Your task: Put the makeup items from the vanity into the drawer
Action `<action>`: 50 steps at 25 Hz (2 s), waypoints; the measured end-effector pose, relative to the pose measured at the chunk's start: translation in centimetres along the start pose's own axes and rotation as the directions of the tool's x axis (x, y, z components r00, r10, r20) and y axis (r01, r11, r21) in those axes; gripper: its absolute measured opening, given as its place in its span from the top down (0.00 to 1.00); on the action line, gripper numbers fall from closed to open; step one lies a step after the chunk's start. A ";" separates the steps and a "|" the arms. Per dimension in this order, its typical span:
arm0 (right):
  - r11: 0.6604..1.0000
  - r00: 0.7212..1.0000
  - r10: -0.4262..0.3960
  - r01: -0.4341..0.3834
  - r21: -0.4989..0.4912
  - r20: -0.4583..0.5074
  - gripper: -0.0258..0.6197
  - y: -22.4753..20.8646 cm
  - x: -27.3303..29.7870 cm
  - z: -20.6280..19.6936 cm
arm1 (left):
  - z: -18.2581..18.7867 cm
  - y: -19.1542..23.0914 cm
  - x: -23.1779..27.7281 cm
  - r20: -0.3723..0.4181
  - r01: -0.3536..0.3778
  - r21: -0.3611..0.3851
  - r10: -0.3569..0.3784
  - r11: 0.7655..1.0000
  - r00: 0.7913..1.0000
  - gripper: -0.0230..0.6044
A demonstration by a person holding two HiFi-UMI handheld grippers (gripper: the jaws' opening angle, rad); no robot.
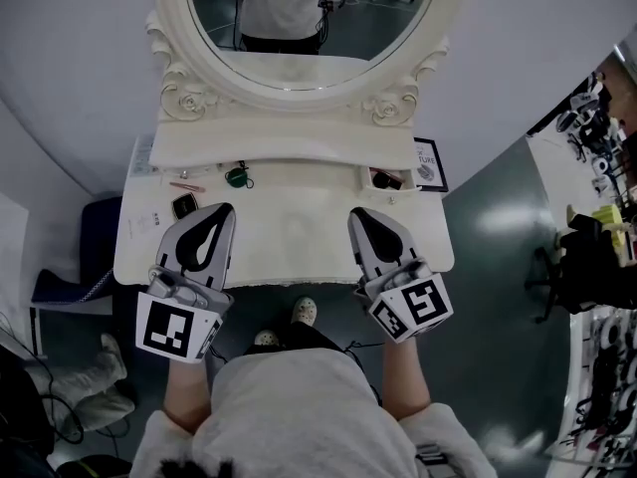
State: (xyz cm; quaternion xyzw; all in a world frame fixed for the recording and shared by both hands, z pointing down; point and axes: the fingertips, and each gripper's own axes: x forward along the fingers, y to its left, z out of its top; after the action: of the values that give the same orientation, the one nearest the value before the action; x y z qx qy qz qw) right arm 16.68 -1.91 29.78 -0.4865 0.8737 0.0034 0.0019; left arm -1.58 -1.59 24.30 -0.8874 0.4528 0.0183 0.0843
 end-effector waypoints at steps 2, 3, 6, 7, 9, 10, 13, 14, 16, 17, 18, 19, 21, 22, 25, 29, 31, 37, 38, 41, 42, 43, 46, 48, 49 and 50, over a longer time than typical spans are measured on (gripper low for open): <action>1.000 1.000 -0.010 0.010 -0.005 0.012 0.92 0.6 -0.4 0.4 | 0.2 0.0 -0.6 0.003 0.000 -0.006 0.000 1.000 1.000 0.94; 1.000 1.000 -0.013 0.013 -0.007 0.017 0.92 0.8 -0.6 0.5 | 0.3 0.0 -0.9 0.003 0.001 -0.009 -0.001 1.000 1.000 0.94; 1.000 0.999 -0.020 0.021 -0.013 0.029 0.92 1.9 -1.0 1.1 | 0.4 0.1 -1.8 0.001 0.004 -0.011 -0.004 1.000 1.000 0.94; 1.000 0.999 -0.022 0.023 -0.015 0.034 0.92 2.3 -1.2 1.3 | 0.5 0.1 -2.1 0.001 0.006 -0.011 -0.006 1.000 1.000 0.94; 0.999 0.999 -0.024 0.025 -0.021 0.045 0.92 3.0 -1.5 1.7 | 0.6 -0.1 -2.7 0.000 0.009 -0.011 -0.009 1.000 1.000 0.94; 0.999 0.998 -0.025 0.026 -0.026 0.049 0.92 3.3 -1.7 1.9 | 0.6 -0.2 -2.9 -0.002 0.009 -0.012 -0.009 1.000 1.000 0.94; 0.998 0.998 -0.031 0.034 -0.051 0.056 0.92 4.2 -2.0 2.2 | 0.4 -0.5 -3.6 -0.011 0.011 -0.016 -0.012 1.000 1.000 0.94; 0.998 0.998 -0.033 0.036 -0.060 0.056 0.92 4.4 -2.0 2.3 | 0.3 -0.6 -3.8 -0.012 0.012 -0.017 -0.013 1.000 1.000 0.94; 0.997 0.998 -0.033 0.037 -0.074 0.059 0.92 5.0 -2.1 2.4 | 0.3 -0.6 -4.2 -0.011 0.013 -0.018 -0.013 1.000 1.000 0.94; 0.996 0.998 -0.032 0.037 -0.079 0.061 0.92 5.3 -2.2 2.4 | 0.4 -0.6 -4.4 -0.010 0.013 -0.018 -0.013 1.000 1.000 0.94; 0.996 0.997 -0.031 0.036 -0.082 0.065 0.92 5.6 -2.3 2.5 | 0.5 -0.6 -4.6 -0.008 0.012 -0.018 -0.012 1.000 1.000 0.94; 0.996 0.997 -0.031 0.037 -0.083 0.068 0.92 5.7 -2.4 2.6 | 0.6 -0.6 -4.7 -0.007 0.012 -0.019 -0.012 1.000 1.000 0.94; 0.996 0.997 -0.030 0.036 -0.080 0.076 0.92 5.9 -2.6 2.8 | 0.7 -0.8 -4.9 -0.001 0.012 -0.019 -0.012 1.000 1.000 0.94; 0.996 0.996 -0.028 0.035 -0.079 0.080 0.92 6.0 -2.7 2.9 | 0.8 -0.9 -4.9 0.003 0.013 -0.018 -0.013 1.000 1.000 0.94; 0.995 0.996 -0.020 0.029 -0.094 0.089 0.92 6.2 -3.0 3.3 | 1.4 -1.3 -5.3 0.018 0.010 -0.010 -0.010 1.000 1.000 0.94; 0.995 0.995 -0.007 0.017 -0.097 0.103 0.92 6.3 -3.5 3.9 | 2.2 -1.8 -5.6 0.031 0.004 0.005 -0.004 1.000 0.999 0.94; 0.995 0.995 0.001 0.009 -0.096 0.104 0.92 6.4 -3.9 4.0 | 2.4 -2.1 -5.8 0.034 -0.006 0.005 0.006 1.000 0.999 0.94; 0.995 0.995 0.024 -0.014 -0.101 0.102 0.92 6.6 -5.5 4.4 | 2.7 -3.6 -6.5 0.026 -0.029 -0.006 0.029 1.000 0.999 0.94; 0.995 0.995 0.026 -0.016 -0.099 0.100 0.92 6.5 -5.8 4.4 | 2.9 -3.9 -6.5 0.031 -0.033 -0.007 0.033 0.999 0.999 0.94; 0.996 0.995 0.029 -0.020 -0.091 0.100 0.92 6.6 -6.6 4.3 | 3.0 -4.8 -6.8 0.028 -0.038 -0.011 0.038 0.999 0.999 0.94; 0.996 0.994 0.032 -0.023 -0.089 0.101 0.92 6.6 -6.9 4.3 | 3.1 -5.0 -6.9 0.027 -0.040 -0.013 0.040 0.999 0.999 0.94; 0.996 0.994 0.035 -0.026 -0.089 0.101 0.92 6.7 -7.1 4.3 | 3.1 -5.3 -7.0 0.027 -0.042 -0.015 0.042 0.999 0.999 0.94; 0.995 0.994 0.041 -0.031 -0.098 0.098 0.92 6.9 -7.9 4.3 | 3.4 -6.1 -7.3 0.033 -0.046 -0.022 0.047 0.999 0.998 0.94; 0.995 0.994 0.042 -0.032 -0.099 0.098 0.92 7.0 -8.5 4.4 | 3.5 -6.7 -7.5 0.034 -0.048 -0.024 0.049 0.999 0.998 0.94; 0.995 0.994 0.042 -0.033 -0.097 0.100 0.92 7.0 -8.8 4.4 | 3.6 -7.0 -7.6 0.034 -0.049 -0.024 0.050 0.999 0.998 0.94; 0.995 0.994 0.043 -0.034 -0.095 0.102 0.92 7.0 -9.1 4.5 | 3.6 -7.3 -7.7 0.034 -0.050 -0.024 0.051 0.998 0.998 0.94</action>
State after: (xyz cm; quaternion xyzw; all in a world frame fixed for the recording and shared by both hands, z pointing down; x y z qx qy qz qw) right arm 15.54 9.51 25.41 -0.4683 0.8805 0.0693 0.0244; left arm -0.04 9.37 22.54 -0.8762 0.4733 0.0411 0.0814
